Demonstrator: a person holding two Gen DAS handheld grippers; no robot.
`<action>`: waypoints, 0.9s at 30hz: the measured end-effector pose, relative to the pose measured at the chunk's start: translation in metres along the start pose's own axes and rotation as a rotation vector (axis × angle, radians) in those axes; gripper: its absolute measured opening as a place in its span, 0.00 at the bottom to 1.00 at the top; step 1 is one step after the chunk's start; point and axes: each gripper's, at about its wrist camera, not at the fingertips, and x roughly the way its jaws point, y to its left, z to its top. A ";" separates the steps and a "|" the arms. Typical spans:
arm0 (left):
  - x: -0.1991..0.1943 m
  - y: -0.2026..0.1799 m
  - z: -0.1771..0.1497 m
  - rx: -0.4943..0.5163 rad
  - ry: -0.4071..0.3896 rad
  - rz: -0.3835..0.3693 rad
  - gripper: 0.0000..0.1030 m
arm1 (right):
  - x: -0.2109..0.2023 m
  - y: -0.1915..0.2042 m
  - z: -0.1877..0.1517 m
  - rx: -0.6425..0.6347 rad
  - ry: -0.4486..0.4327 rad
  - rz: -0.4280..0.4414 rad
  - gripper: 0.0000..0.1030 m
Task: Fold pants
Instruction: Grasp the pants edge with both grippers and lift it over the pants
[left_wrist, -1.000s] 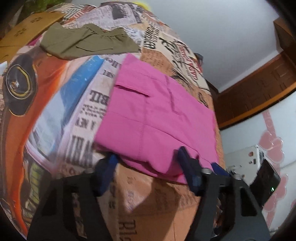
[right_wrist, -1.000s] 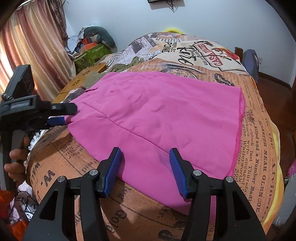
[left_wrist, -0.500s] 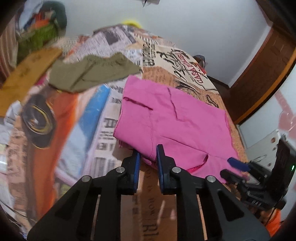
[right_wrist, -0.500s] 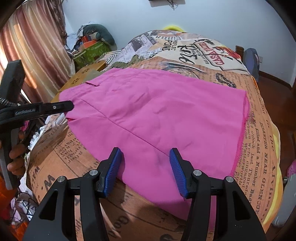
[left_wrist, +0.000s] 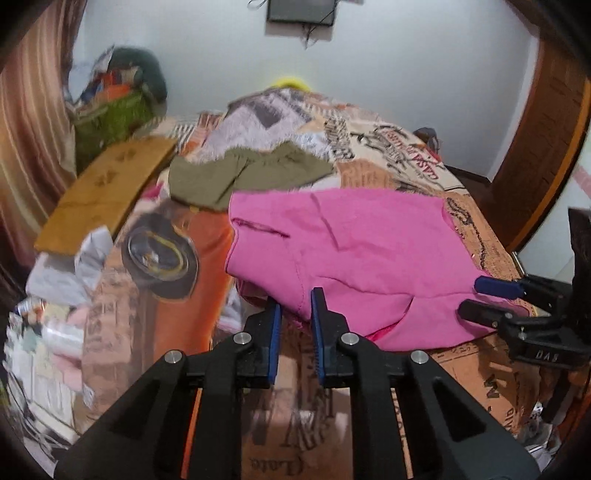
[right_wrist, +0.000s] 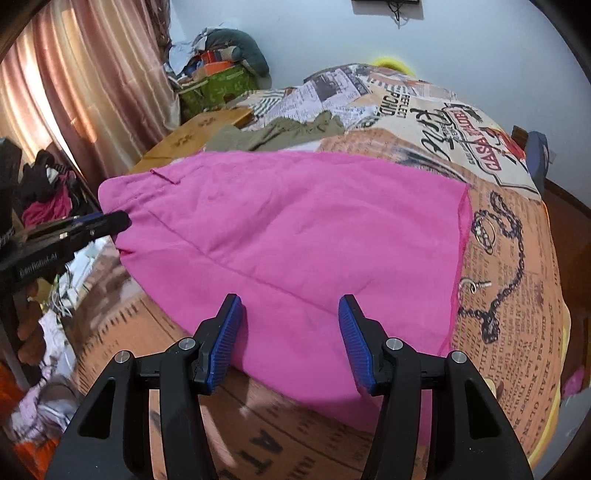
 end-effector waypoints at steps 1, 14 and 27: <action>-0.002 -0.003 0.002 0.012 -0.011 -0.002 0.15 | -0.001 0.001 0.002 0.012 -0.012 0.002 0.49; -0.027 -0.047 0.043 0.132 -0.136 -0.106 0.13 | 0.025 0.016 0.002 0.008 0.055 0.056 0.52; -0.030 -0.128 0.056 0.297 -0.131 -0.230 0.12 | 0.020 0.003 -0.008 0.073 0.009 0.154 0.52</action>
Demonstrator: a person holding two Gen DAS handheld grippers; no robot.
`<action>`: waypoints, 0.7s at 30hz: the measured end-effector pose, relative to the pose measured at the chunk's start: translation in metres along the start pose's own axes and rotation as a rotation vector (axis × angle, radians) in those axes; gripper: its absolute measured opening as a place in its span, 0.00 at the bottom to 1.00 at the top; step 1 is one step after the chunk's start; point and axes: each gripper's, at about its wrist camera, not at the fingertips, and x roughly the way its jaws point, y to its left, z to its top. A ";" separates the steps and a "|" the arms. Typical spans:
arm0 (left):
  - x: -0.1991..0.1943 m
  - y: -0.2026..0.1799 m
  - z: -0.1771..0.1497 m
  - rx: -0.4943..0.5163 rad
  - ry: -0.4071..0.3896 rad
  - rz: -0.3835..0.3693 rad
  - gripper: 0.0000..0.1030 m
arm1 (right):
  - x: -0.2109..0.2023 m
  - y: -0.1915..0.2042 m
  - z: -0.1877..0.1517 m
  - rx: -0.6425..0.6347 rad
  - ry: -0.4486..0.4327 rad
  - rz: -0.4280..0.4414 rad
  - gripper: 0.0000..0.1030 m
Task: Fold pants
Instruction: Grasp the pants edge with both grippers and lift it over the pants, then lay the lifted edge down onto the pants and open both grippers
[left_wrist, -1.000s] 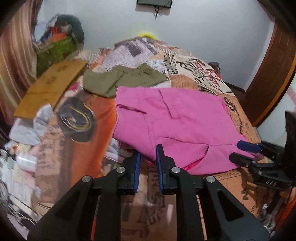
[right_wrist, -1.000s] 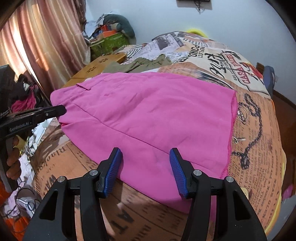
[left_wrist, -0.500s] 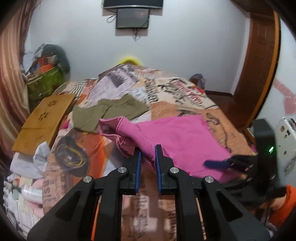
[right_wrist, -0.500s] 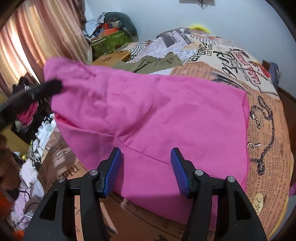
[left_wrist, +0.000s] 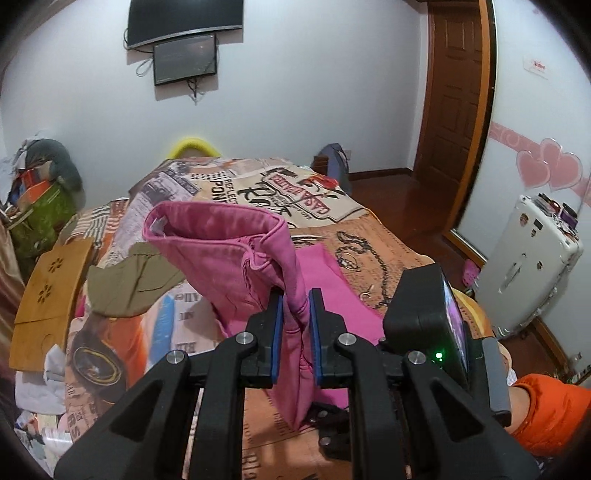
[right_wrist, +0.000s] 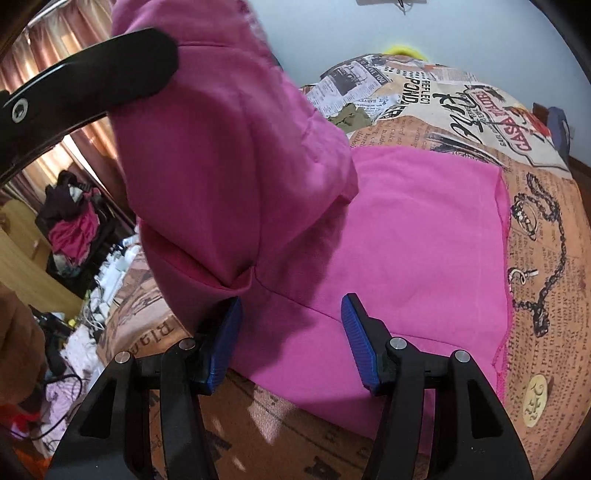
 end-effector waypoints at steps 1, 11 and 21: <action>0.002 -0.002 0.001 0.002 0.007 -0.003 0.12 | -0.003 -0.001 -0.002 0.008 -0.006 0.008 0.52; 0.011 -0.019 0.004 0.050 0.035 -0.004 0.12 | -0.059 -0.056 -0.029 0.133 -0.095 -0.133 0.51; 0.026 -0.036 0.009 0.052 0.059 -0.066 0.12 | -0.051 -0.081 -0.043 0.165 -0.049 -0.189 0.51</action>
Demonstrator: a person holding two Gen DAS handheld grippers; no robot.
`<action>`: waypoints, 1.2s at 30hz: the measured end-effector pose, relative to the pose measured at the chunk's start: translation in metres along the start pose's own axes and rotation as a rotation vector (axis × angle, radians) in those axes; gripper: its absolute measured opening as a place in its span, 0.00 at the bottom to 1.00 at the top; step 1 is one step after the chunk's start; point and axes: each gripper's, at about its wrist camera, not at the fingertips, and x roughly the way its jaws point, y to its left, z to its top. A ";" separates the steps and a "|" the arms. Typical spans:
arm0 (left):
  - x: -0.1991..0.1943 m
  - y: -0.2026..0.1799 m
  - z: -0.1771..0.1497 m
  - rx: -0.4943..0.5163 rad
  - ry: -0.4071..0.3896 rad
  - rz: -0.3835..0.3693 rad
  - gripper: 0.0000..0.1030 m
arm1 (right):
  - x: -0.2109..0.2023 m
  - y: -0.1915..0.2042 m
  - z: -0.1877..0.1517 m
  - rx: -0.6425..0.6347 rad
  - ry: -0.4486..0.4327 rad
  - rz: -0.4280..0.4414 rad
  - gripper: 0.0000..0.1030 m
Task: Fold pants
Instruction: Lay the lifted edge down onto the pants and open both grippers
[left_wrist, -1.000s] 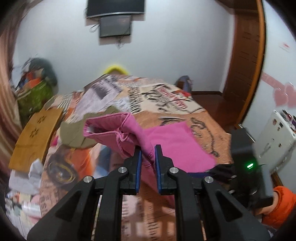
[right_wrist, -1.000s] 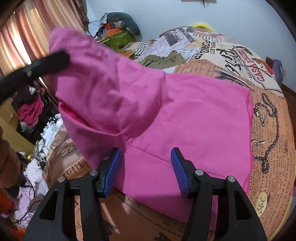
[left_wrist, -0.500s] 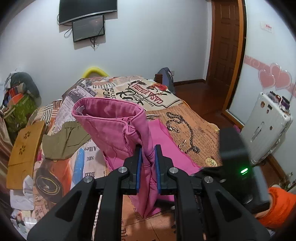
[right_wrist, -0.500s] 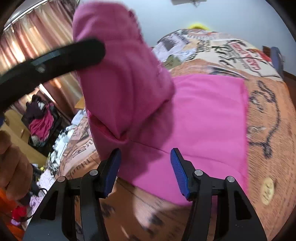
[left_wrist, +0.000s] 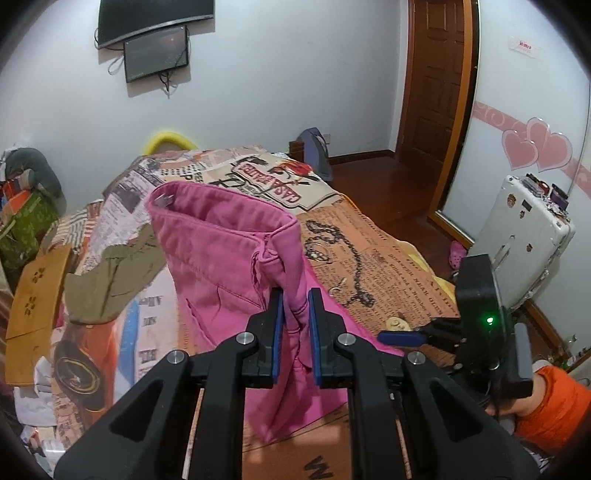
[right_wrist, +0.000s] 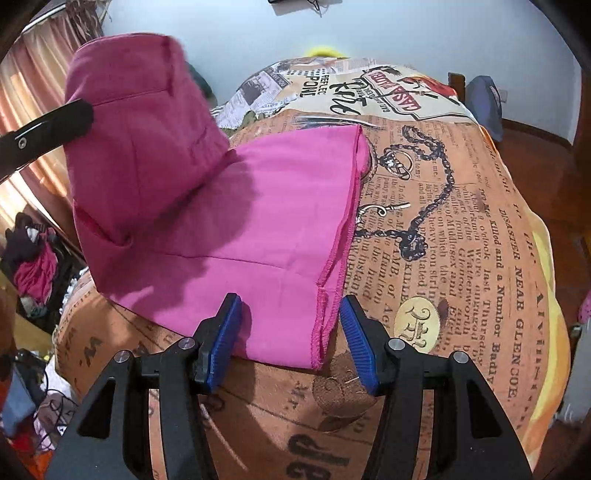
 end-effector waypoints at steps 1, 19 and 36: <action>0.003 -0.002 0.001 -0.006 0.007 -0.016 0.12 | 0.000 -0.001 -0.001 0.008 0.002 0.007 0.51; 0.066 -0.038 -0.018 -0.001 0.174 -0.137 0.11 | -0.027 -0.022 -0.005 0.036 -0.036 -0.064 0.51; 0.047 0.008 -0.012 -0.040 0.146 -0.026 0.28 | -0.051 -0.006 0.025 0.031 -0.161 -0.050 0.51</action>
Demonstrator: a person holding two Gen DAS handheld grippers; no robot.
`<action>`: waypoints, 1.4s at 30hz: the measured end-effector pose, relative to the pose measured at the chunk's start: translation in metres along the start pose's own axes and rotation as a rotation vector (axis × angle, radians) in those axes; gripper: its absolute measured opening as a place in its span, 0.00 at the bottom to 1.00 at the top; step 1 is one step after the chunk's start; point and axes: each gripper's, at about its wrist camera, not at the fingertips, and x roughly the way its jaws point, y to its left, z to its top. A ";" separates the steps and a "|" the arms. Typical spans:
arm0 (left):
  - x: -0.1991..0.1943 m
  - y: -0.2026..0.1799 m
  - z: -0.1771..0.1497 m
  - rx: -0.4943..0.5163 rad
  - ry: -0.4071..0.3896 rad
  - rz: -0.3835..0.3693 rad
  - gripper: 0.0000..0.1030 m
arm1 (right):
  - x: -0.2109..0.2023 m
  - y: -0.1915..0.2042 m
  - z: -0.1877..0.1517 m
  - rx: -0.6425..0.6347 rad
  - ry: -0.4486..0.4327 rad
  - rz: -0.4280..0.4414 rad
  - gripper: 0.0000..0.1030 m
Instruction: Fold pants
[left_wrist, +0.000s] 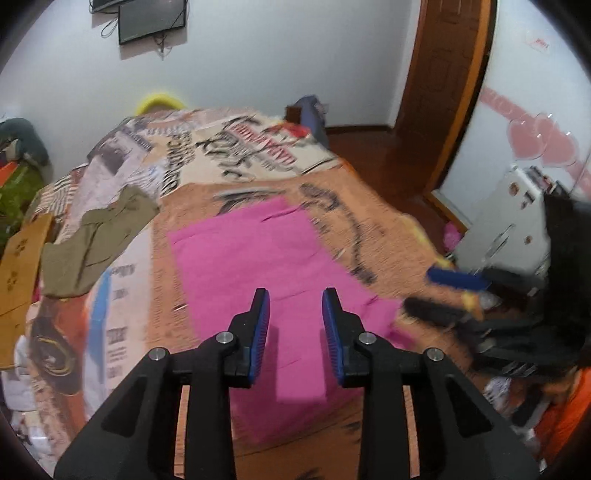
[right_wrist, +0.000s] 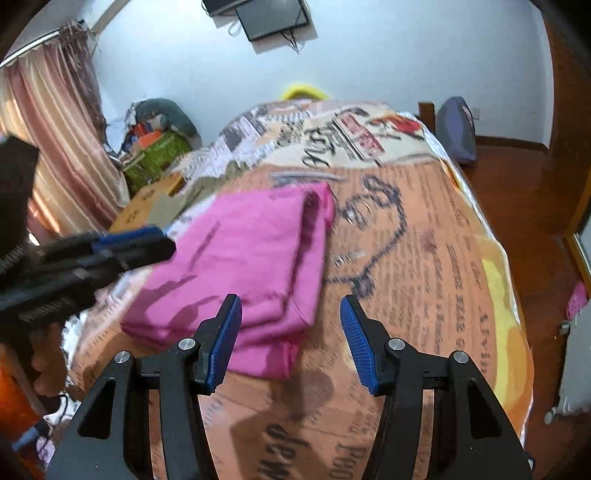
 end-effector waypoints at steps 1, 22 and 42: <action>0.004 0.006 -0.005 -0.002 0.022 0.008 0.28 | 0.003 0.002 0.002 -0.001 -0.003 0.004 0.51; 0.009 0.070 0.028 0.020 -0.012 0.094 0.58 | 0.040 -0.006 -0.029 0.035 0.103 -0.008 0.56; 0.168 0.141 0.068 -0.103 0.194 -0.007 0.52 | 0.054 -0.018 -0.018 -0.004 0.138 0.007 0.56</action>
